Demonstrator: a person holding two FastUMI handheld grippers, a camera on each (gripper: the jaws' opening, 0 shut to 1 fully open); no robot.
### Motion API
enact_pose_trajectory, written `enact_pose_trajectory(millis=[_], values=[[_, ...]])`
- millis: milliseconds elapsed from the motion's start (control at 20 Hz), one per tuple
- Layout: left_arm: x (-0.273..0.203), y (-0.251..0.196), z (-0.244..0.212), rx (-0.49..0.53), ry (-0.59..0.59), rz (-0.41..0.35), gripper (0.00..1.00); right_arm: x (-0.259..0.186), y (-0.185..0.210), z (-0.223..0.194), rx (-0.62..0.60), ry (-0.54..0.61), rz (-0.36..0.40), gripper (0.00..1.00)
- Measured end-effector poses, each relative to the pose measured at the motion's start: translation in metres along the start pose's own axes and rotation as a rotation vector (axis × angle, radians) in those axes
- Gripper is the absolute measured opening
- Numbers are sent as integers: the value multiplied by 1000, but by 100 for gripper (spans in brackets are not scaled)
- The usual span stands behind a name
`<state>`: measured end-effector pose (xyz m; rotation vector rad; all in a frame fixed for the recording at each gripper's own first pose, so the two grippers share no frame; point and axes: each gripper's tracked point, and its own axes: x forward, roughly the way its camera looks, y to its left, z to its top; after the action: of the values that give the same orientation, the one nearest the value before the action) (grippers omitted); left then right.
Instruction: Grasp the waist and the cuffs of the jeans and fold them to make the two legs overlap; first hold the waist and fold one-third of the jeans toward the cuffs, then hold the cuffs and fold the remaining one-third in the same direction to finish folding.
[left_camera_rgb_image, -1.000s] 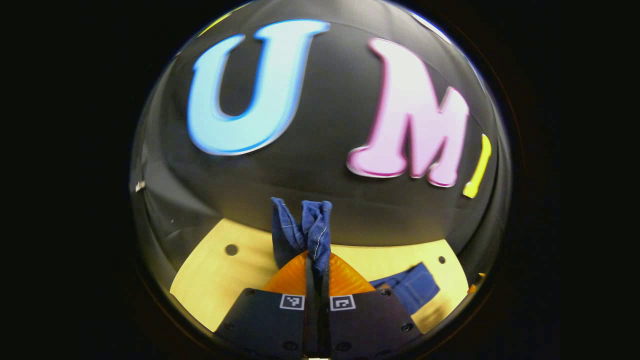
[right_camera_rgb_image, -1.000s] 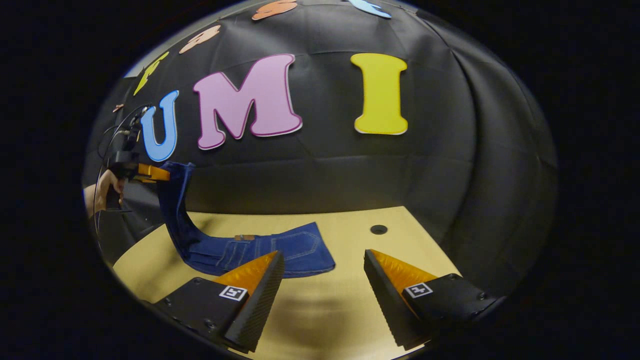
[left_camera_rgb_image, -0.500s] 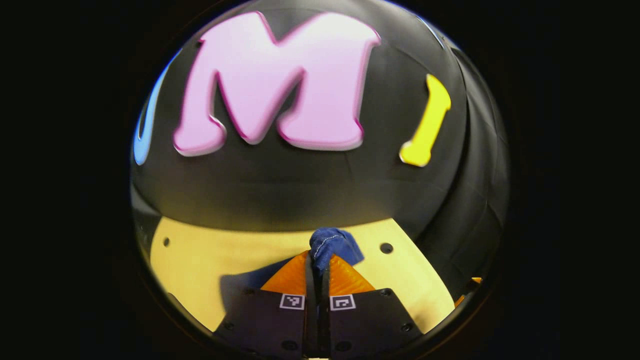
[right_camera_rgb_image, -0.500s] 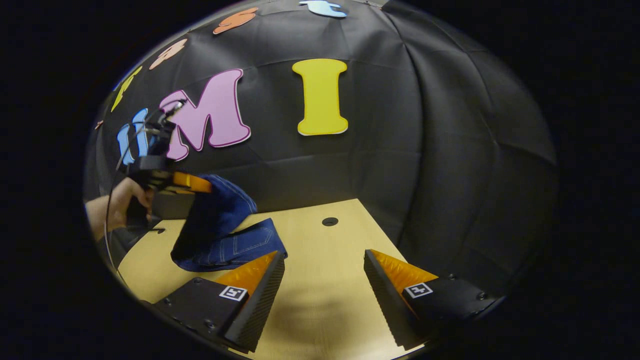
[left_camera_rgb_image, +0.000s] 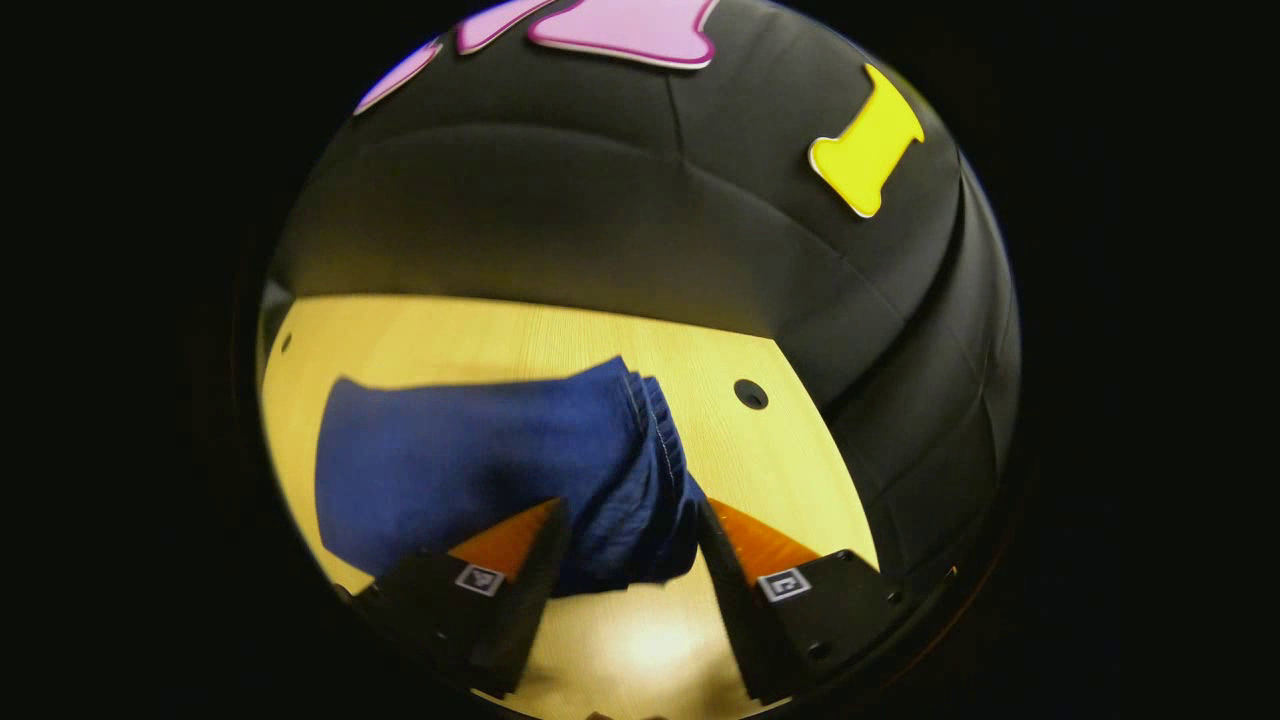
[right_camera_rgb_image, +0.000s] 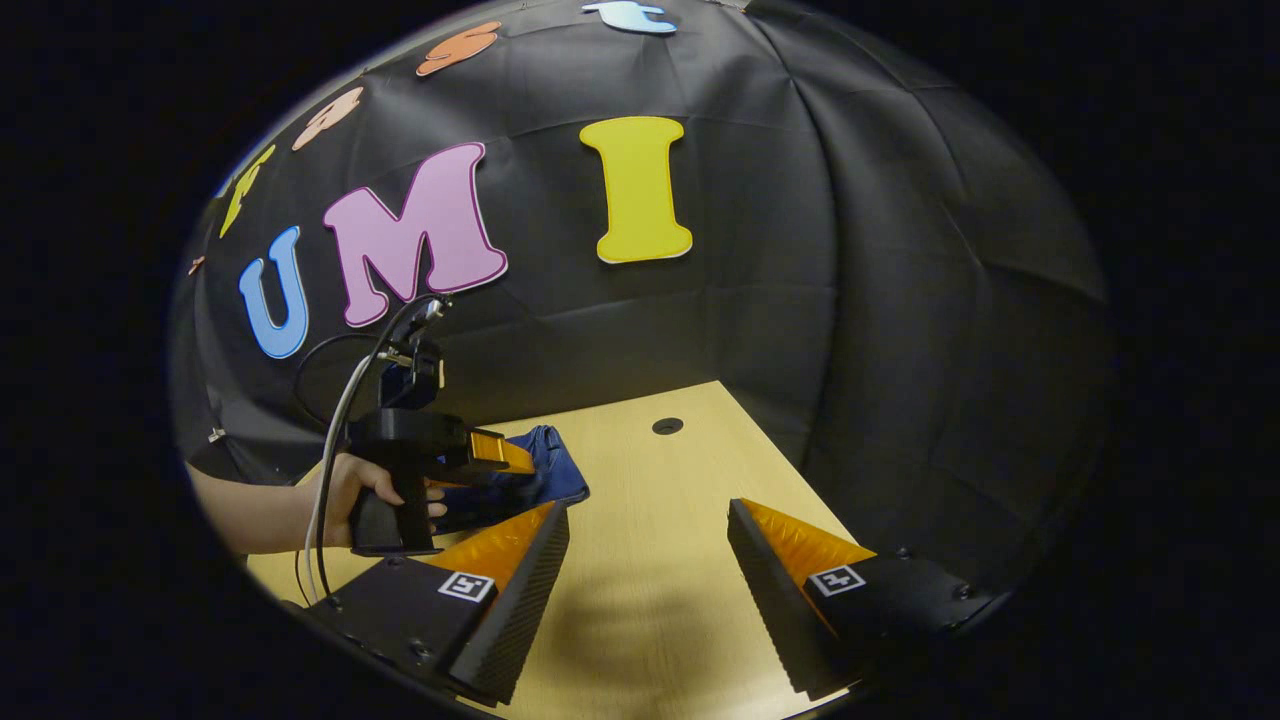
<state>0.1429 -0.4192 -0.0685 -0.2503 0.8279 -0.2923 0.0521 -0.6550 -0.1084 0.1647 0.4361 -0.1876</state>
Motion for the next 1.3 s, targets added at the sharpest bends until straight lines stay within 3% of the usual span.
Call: enact_pose_trajectory(millis=[50,150,200,250,300,550,750,1100,1300], values=[[-9,7,0,-4,-19,5,77,-1,1,1,-2,1,5,98],[-39,21,10,7,-74,18,80,-8,9,8,-6,-5,22,98],[-58,27,18,20,-113,21,76,-14,18,10,-10,-9,27,98],[-78,32,26,39,-155,20,82,-22,28,12,-14,-14,34,98],[-101,36,35,66,-197,20,82,-26,35,18,-18,-20,42,98],[-244,53,69,199,-404,44,81,-60,85,62,-62,-73,95,98],[-374,76,78,227,-560,74,81,-108,131,100,-65,-141,133,98],[-553,132,42,195,-725,133,81,-202,198,111,-113,-211,206,98],[-595,166,-13,132,-755,195,81,-250,224,94,-165,-247,208,98]])
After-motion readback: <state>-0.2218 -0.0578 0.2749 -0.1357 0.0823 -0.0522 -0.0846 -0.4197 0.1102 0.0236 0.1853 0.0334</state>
